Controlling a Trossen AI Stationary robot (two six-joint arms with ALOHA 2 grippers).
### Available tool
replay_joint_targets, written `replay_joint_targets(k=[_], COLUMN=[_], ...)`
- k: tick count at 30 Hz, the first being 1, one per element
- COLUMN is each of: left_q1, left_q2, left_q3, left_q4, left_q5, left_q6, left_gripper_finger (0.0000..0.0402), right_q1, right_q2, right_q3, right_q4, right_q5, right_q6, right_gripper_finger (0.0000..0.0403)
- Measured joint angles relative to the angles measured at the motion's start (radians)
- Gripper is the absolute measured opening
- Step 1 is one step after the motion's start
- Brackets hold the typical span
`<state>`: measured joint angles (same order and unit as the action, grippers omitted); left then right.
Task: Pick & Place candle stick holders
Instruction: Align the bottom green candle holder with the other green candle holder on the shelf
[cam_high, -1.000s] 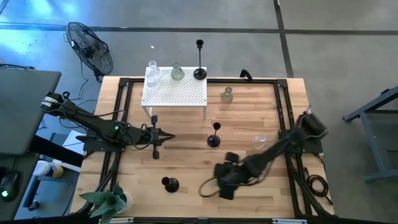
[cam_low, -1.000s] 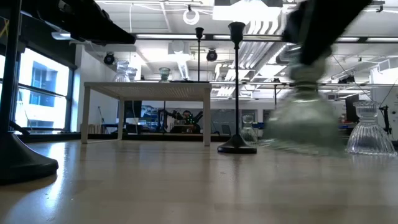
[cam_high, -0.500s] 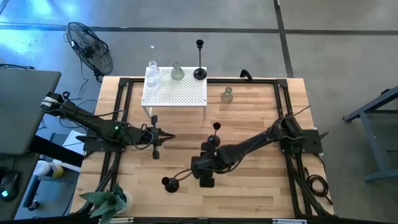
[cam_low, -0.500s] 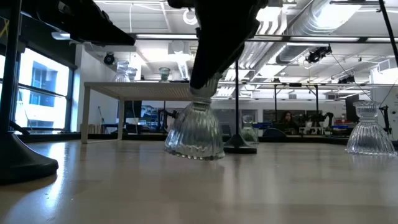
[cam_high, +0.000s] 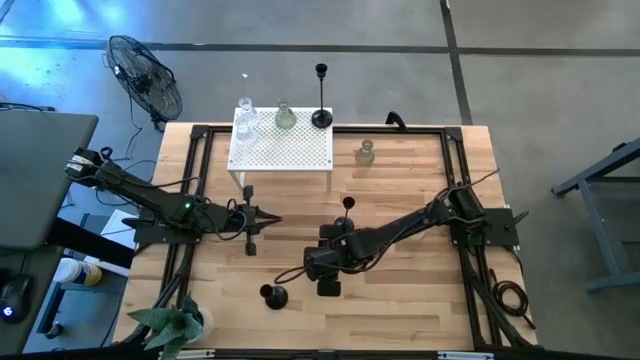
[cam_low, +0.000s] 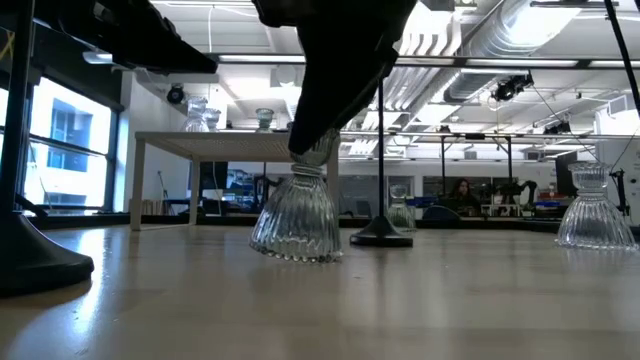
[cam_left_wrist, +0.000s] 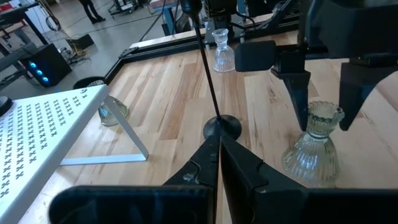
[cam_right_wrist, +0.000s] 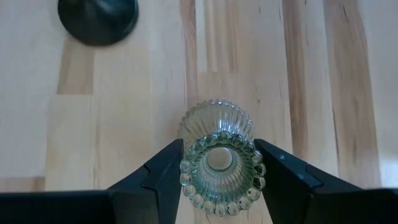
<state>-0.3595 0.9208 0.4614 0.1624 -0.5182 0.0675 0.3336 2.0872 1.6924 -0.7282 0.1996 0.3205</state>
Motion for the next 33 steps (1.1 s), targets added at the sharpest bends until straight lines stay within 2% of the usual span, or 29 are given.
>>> replay_joint_targets(k=[8,17,23,25,28,31,33], left_q1=[0.000,0.000,0.000,0.000,0.000,0.000,0.000], left_q2=[0.000,0.000,0.000,0.000,0.000,0.000,0.001], left_q3=[0.000,0.000,0.000,0.000,0.000,0.000,0.000], left_q4=[-0.001,-0.002,-0.009,-0.009,-0.016,-0.024,-0.027], left_q5=[0.006,0.006,0.006,0.006,0.019,0.081,0.131], left_q6=[0.000,0.000,0.005,0.006,-0.010,-0.037,-0.061], left_gripper_finger=[0.0012,0.0012,0.0012,0.0012,0.0012,0.0012,0.0012], right_q1=[0.000,0.001,0.022,0.045,0.106,0.169,0.204], right_q2=[0.000,0.001,-0.017,-0.044,-0.092,-0.144,-0.184], right_q3=[-0.005,-0.004,0.067,0.092,0.084,0.001,-0.086], right_q4=[0.014,0.026,-0.011,-0.040,-0.062,-0.015,0.068], right_q5=[0.004,0.074,0.076,0.085,0.186,0.254,0.262], right_q6=[-0.001,-0.017,-0.063,-0.067,-0.104,-0.110,-0.093], right_gripper_finger=[0.0178,0.0235,0.0262,0.0255,0.0222,0.0161,0.0111])
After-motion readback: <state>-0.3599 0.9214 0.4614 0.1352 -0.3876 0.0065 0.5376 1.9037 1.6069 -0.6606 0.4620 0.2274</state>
